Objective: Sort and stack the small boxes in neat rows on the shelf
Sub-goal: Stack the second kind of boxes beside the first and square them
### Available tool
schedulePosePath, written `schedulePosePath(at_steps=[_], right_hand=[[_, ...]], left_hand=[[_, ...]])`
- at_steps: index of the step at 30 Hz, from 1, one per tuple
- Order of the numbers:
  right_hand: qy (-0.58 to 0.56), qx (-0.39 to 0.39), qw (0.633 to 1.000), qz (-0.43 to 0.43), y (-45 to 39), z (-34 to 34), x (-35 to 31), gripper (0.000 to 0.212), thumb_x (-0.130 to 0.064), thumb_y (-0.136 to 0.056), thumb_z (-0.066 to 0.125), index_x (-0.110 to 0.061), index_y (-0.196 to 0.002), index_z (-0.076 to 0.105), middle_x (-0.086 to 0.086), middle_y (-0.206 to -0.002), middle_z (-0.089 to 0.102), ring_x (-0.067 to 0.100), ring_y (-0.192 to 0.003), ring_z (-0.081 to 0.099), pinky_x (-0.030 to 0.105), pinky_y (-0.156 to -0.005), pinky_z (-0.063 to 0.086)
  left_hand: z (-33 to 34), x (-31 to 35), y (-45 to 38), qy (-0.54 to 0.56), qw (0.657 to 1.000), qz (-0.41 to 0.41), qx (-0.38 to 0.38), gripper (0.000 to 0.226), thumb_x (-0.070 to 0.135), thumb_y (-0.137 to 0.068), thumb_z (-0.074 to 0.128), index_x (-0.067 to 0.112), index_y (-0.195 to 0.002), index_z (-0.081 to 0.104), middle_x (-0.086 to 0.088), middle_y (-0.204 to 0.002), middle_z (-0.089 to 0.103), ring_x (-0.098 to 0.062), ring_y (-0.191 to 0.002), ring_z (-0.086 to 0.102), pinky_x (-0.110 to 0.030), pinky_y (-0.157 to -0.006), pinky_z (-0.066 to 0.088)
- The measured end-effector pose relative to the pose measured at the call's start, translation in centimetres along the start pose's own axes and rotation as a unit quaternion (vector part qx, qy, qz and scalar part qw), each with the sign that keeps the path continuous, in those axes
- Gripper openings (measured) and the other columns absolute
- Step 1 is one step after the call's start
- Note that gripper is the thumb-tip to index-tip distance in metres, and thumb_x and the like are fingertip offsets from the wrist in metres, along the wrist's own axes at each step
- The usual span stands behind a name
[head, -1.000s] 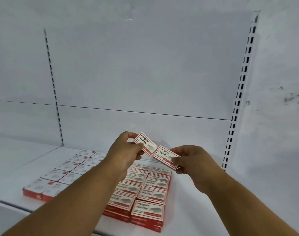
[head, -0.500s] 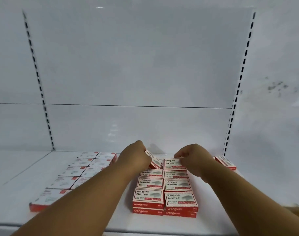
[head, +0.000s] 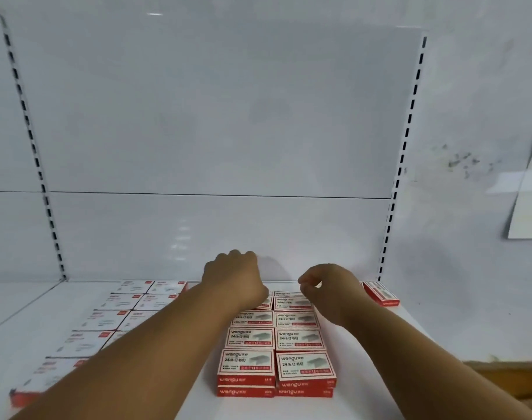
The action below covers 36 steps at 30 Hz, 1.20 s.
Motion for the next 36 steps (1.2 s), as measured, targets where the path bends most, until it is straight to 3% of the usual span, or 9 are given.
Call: schedulePosePath(at_steps=[6,10,13,16,21,26,28,31,36], right_hand=[[-0.003,0.042,0.999,0.026,-0.5,-3.8,4.4,0.014,-0.022,-0.09,0.056,-0.022,-0.085,0.069,-0.009,-0.092,0.07,0.013,-0.078,0.067,0.021,-0.062,0.048],[0.036,0.036,0.997,0.051,-1.5,-5.9,9.1,0.015,-0.023,-0.089,0.06,-0.027,-0.101,0.068,-0.01,-0.102,0.066,0.012,-0.092,0.063,0.02,-0.067,0.041],[0.061,0.015,0.996,0.066,-2.0,-6.7,11.7,0.02,-0.031,-0.088,0.063,-0.028,-0.107,0.066,-0.006,-0.105,0.067,0.012,-0.085,0.061,0.019,-0.066,0.044],[0.12,-0.021,0.991,0.063,-2.4,-6.7,13.2,0.029,-0.04,-0.087,0.062,-0.022,-0.109,0.065,-0.003,-0.11,0.065,0.018,-0.099,0.061,0.029,-0.085,0.051],[0.121,-0.057,0.99,0.042,-3.0,-5.9,14.7,0.032,-0.042,-0.083,0.065,-0.018,-0.105,0.061,0.002,-0.103,0.067,0.022,-0.095,0.063,0.031,-0.081,0.052],[0.079,-0.034,0.996,0.029,-3.3,-6.1,15.6,0.042,-0.043,-0.08,0.065,-0.019,-0.112,0.053,0.003,-0.105,0.065,0.025,-0.095,0.061,0.033,-0.08,0.052],[0.092,-0.032,0.995,0.015,-3.4,-5.9,15.9,0.044,-0.046,-0.082,0.061,-0.02,-0.116,0.051,0.003,-0.109,0.065,0.026,-0.099,0.061,0.035,-0.084,0.051],[0.161,-0.037,0.986,-0.03,-3.5,-5.5,15.4,0.046,-0.047,-0.086,0.055,-0.022,-0.124,0.05,0.002,-0.117,0.064,0.026,-0.108,0.058,0.035,-0.09,0.045],[0.114,-0.021,0.991,-0.06,-3.7,-5.6,13.7,0.049,-0.036,-0.082,0.064,-0.023,-0.128,0.051,0.002,-0.119,0.065,0.024,-0.107,0.059,0.035,-0.09,0.05]], left_hand=[[-0.2,6.3,-1.0,0.069,0.994,0.072,-0.041,0.026,0.043,-0.088,0.057,0.023,-0.102,0.065,0.003,-0.103,0.065,-0.019,-0.094,0.061,-0.035,-0.084,0.052],[0.0,10.8,-2.2,0.107,0.987,0.086,-0.087,0.034,0.045,-0.09,0.058,0.017,-0.105,0.069,-0.002,-0.105,0.067,-0.02,-0.097,0.063,-0.033,-0.085,0.052],[0.6,13.8,-3.8,0.12,0.984,0.081,-0.101,0.036,0.044,-0.09,0.059,0.014,-0.107,0.069,-0.004,-0.105,0.067,-0.022,-0.097,0.062,-0.033,-0.085,0.052],[1.9,16.6,-5.1,0.086,0.986,0.072,-0.125,0.039,0.045,-0.09,0.059,0.012,-0.11,0.068,-0.006,-0.107,0.067,-0.022,-0.092,0.06,-0.03,-0.077,0.047],[4.3,20.0,-5.5,-0.027,0.977,0.069,-0.198,0.04,0.042,-0.091,0.057,0.012,-0.116,0.066,-0.01,-0.113,0.066,-0.024,-0.092,0.058,-0.028,-0.073,0.041],[5.0,19.6,-6.3,-0.029,0.987,0.052,-0.147,0.033,0.029,-0.081,0.066,0.011,-0.109,0.064,-0.008,-0.107,0.067,-0.025,-0.096,0.064,-0.029,-0.073,0.048],[4.8,18.7,-6.5,-0.005,0.993,0.046,-0.112,0.043,0.028,-0.078,0.07,0.012,-0.116,0.055,-0.006,-0.113,0.063,-0.025,-0.1,0.062,-0.028,-0.074,0.047],[4.1,17.5,-6.3,0.025,0.994,0.06,-0.086,0.066,0.024,-0.077,0.073,0.017,-0.135,0.043,-0.005,-0.128,0.056,-0.024,-0.111,0.058,-0.031,-0.088,0.049],[1.0,15.2,-4.9,0.033,0.992,0.121,-0.018,0.069,0.011,-0.079,0.07,0.025,-0.141,0.042,0.002,-0.134,0.054,-0.018,-0.117,0.054,-0.03,-0.096,0.047]])
Point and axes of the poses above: each hand's wrist, its own y-axis away from the middle knuckle, its own z-axis out of the palm, x = y × z, the point moved 4 cm from there along -y, towards the middle knuckle
